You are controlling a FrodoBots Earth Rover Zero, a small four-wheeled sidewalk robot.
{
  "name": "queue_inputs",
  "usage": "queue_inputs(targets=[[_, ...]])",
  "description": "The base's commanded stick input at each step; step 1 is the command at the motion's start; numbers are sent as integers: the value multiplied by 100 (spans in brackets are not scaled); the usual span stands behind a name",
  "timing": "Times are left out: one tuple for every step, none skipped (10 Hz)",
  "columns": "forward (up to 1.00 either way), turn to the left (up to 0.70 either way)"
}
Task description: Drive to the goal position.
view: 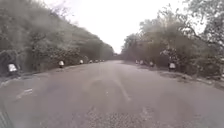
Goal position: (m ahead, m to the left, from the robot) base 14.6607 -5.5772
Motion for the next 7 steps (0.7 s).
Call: queue_inputs(targets=[[70, 0], [70, 0], [70, 0], [70, 0], [70, 0], [70, 0], [70, 0]])
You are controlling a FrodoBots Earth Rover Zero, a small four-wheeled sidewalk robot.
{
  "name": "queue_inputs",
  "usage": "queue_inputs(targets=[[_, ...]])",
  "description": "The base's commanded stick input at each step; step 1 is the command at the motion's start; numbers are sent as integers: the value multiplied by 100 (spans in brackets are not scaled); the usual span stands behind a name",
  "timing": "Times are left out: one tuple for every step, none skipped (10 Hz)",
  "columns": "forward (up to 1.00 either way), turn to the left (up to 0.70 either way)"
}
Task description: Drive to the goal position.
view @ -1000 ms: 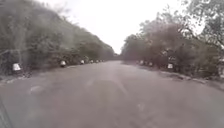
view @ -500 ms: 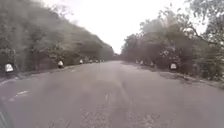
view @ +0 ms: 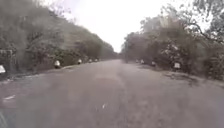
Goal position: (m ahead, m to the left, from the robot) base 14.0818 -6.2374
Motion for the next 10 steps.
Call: queue_inputs(targets=[[70, 0], [70, 0], [70, 0], [70, 0], [70, 0], [70, 0], [70, 0], [70, 0], [70, 0], [70, 0]])
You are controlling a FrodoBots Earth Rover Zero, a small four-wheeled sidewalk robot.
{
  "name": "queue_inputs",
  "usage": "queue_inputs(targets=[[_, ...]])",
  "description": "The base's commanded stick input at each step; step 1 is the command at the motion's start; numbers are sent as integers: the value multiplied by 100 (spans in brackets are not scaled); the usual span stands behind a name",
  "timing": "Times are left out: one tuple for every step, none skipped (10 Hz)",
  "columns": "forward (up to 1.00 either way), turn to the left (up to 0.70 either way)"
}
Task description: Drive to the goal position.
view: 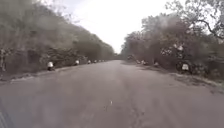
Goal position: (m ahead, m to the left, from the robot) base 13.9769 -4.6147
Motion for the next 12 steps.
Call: queue_inputs(targets=[[70, 0], [70, 0], [70, 0], [70, 0], [70, 0], [70, 0], [70, 0], [70, 0], [70, 0], [70, 0], [70, 0], [70, 0]])
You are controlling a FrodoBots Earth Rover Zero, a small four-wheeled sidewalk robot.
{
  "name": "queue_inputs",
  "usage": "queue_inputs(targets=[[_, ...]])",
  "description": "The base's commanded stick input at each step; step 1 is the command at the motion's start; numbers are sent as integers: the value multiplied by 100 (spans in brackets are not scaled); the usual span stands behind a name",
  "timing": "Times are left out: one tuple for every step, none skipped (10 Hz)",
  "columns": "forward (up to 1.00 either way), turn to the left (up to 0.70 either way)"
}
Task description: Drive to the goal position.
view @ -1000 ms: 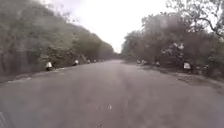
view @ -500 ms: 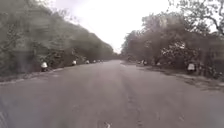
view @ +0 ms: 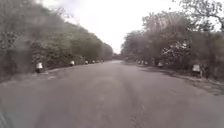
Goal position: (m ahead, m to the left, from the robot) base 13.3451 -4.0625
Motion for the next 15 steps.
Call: queue_inputs(targets=[[70, 0], [70, 0], [70, 0], [70, 0], [70, 0], [70, 0], [70, 0], [70, 0], [70, 0], [70, 0], [70, 0], [70, 0], [70, 0], [70, 0], [70, 18]])
